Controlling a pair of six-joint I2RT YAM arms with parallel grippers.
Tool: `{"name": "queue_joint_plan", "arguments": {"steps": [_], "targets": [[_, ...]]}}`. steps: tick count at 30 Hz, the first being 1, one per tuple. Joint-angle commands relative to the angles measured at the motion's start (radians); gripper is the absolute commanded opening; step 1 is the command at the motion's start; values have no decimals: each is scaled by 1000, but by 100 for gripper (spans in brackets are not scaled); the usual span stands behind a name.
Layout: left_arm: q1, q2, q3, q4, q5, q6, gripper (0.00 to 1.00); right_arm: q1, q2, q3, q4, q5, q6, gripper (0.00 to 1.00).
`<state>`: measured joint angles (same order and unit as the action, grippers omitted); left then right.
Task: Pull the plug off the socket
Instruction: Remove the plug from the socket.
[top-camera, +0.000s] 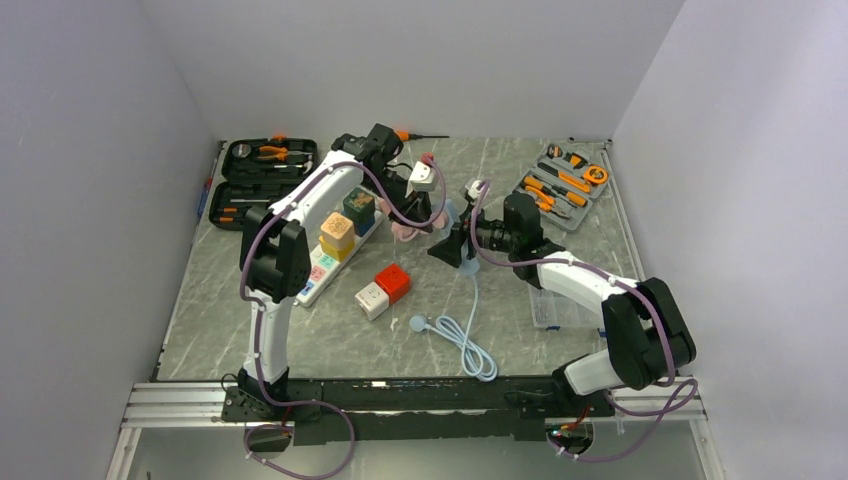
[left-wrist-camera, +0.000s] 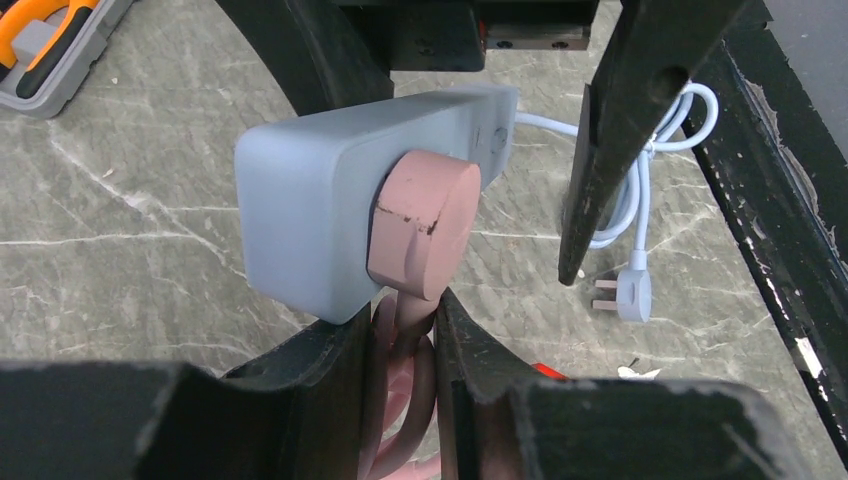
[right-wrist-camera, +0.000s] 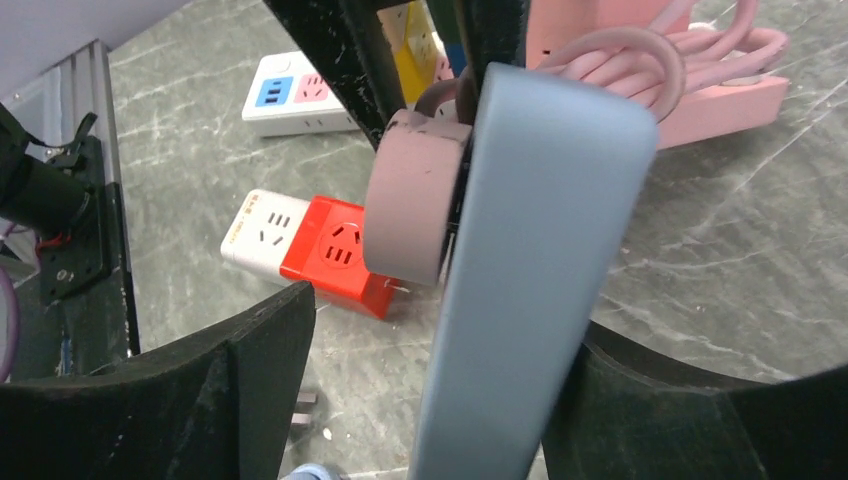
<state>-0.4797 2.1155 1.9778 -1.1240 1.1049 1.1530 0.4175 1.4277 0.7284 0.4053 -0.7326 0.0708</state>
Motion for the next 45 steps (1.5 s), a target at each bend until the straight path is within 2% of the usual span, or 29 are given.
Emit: {"name": "queue_joint_plan", "arguments": {"steps": [1,4,10,15,19,30,34,45], "targets": [[-2,-74,15,3,64,-32,0,9,-1,32,-11,33,-56,75],[-2,-76,11,-10,62,-19,0,9,5,41,6,37,-49,67],[-1,-76,19,-60,65,29,0,9,14,26,98,33,-10,33],[-1,-74,30,-89,64,51,0,8,39,48,111,6,10,20],[-2,-68,45,-127,69,76,0,10,49,46,145,5,39,0],[-10,-59,81,-280,94,200,0,1,54,29,155,290,10,0],[-16,-51,91,-355,105,264,0,-30,68,12,220,318,35,0],[-27,-89,24,-369,108,327,0,-90,78,-5,296,348,97,0]]}}
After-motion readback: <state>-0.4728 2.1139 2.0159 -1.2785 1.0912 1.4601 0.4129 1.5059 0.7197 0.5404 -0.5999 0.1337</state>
